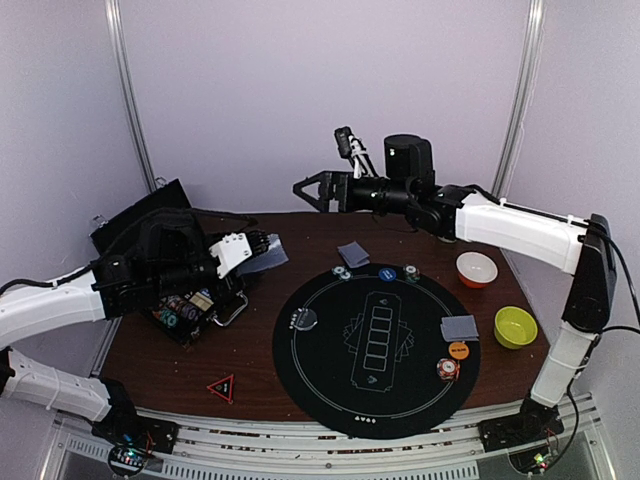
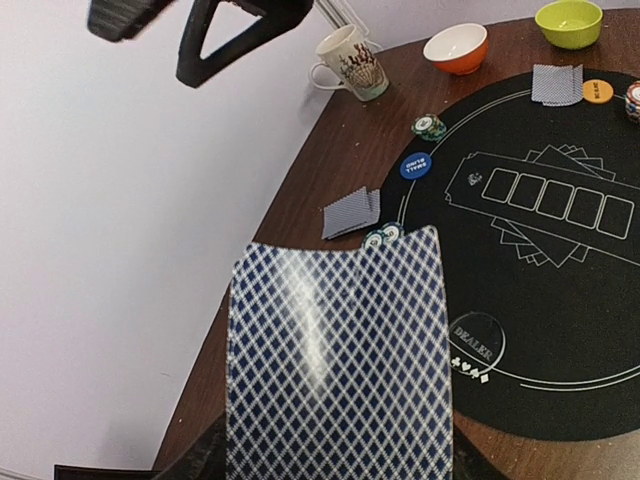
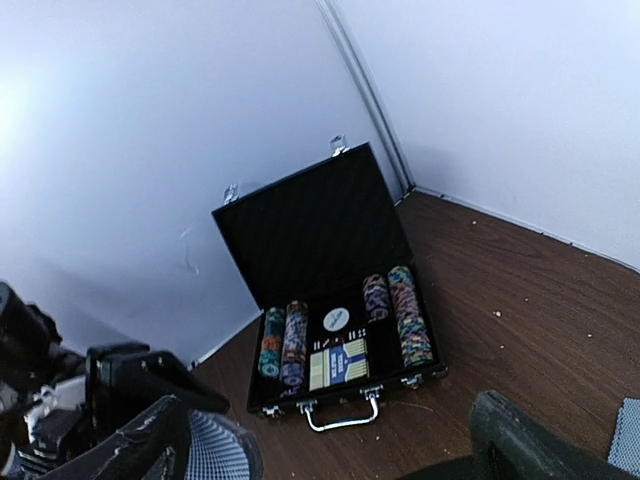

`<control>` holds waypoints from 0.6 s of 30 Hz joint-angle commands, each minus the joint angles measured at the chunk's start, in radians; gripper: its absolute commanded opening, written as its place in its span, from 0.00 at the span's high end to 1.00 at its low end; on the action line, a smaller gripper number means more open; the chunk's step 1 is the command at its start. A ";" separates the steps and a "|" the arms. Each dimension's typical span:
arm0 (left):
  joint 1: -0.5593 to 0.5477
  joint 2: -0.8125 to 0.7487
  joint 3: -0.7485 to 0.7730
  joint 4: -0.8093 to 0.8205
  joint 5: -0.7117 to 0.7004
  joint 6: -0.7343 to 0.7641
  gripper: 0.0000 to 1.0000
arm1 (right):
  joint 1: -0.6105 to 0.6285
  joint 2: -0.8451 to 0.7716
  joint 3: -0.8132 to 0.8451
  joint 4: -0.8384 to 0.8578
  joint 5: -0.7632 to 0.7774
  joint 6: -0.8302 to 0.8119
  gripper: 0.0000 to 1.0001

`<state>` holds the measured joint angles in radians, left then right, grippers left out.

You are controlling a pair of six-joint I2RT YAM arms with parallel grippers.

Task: Distribute texas hold em gaming equipment
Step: Pick up the poker card from the face-down deck piles.

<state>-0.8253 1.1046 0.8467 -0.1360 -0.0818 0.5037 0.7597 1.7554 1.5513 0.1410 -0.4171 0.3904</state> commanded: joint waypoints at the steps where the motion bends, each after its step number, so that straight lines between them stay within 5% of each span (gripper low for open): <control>1: 0.002 0.008 0.050 0.049 0.015 0.010 0.45 | 0.046 -0.004 0.019 -0.221 -0.176 -0.193 0.01; 13: 0.001 0.030 0.070 0.050 0.029 0.001 0.45 | 0.093 0.095 0.092 -0.261 -0.253 -0.138 0.12; 18: 0.002 0.028 0.071 0.054 0.043 0.004 0.45 | 0.094 0.141 0.154 -0.330 -0.185 -0.118 0.27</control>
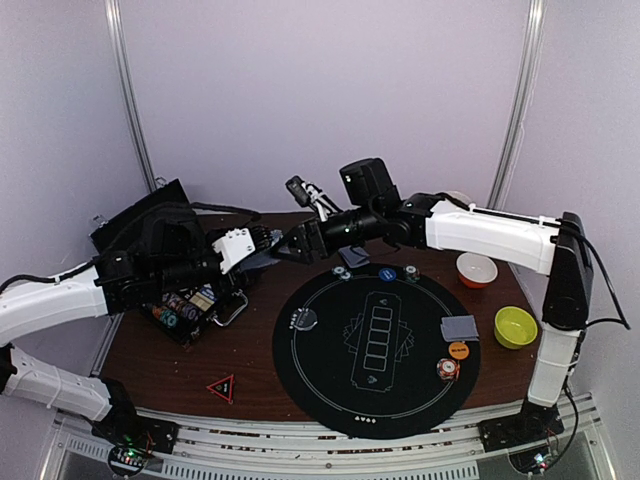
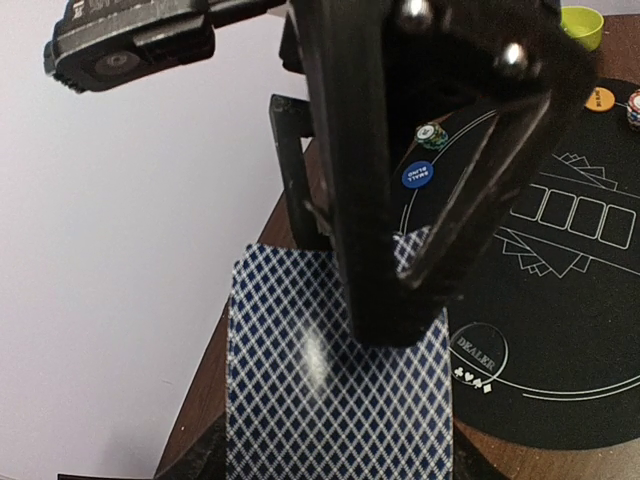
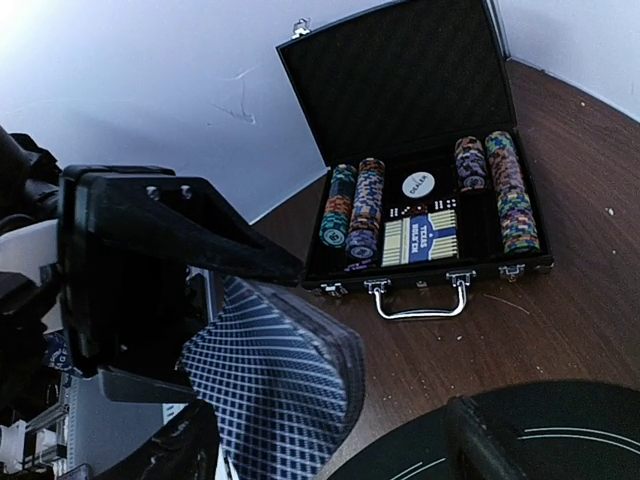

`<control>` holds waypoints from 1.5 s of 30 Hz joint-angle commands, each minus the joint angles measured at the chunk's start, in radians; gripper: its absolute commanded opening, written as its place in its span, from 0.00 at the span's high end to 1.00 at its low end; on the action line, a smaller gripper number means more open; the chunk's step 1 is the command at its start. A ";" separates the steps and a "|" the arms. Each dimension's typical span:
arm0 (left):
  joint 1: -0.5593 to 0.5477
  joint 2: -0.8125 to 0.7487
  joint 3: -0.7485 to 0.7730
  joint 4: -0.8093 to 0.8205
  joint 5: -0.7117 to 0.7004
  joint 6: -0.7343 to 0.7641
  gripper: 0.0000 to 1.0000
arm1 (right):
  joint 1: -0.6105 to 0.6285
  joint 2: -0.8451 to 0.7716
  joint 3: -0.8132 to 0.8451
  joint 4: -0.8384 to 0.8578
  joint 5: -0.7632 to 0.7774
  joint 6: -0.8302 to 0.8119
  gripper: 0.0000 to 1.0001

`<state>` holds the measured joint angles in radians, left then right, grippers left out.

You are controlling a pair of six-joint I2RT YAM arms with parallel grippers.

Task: Distribute texas hold em gaming equipment
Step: Pick up the poker card from the face-down deck piles, then flop the poker card in the community card area.

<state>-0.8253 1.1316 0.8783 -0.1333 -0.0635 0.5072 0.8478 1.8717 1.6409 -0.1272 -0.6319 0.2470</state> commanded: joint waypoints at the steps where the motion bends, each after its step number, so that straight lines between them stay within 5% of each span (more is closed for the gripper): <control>1: 0.002 -0.001 0.038 0.054 0.030 0.001 0.45 | 0.004 0.031 0.071 -0.066 0.033 0.032 0.33; 24: 0.002 -0.005 0.011 0.064 0.003 0.022 0.45 | 0.000 -0.043 0.089 -0.188 0.114 -0.044 1.00; 45: 0.002 -0.009 0.016 0.062 0.013 0.005 0.45 | -0.106 -0.257 0.120 -0.350 -0.051 -0.120 1.00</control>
<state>-0.8253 1.1316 0.8791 -0.1295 -0.0597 0.5220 0.7715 1.6794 1.7630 -0.4065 -0.6426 0.1787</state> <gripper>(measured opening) 0.554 0.015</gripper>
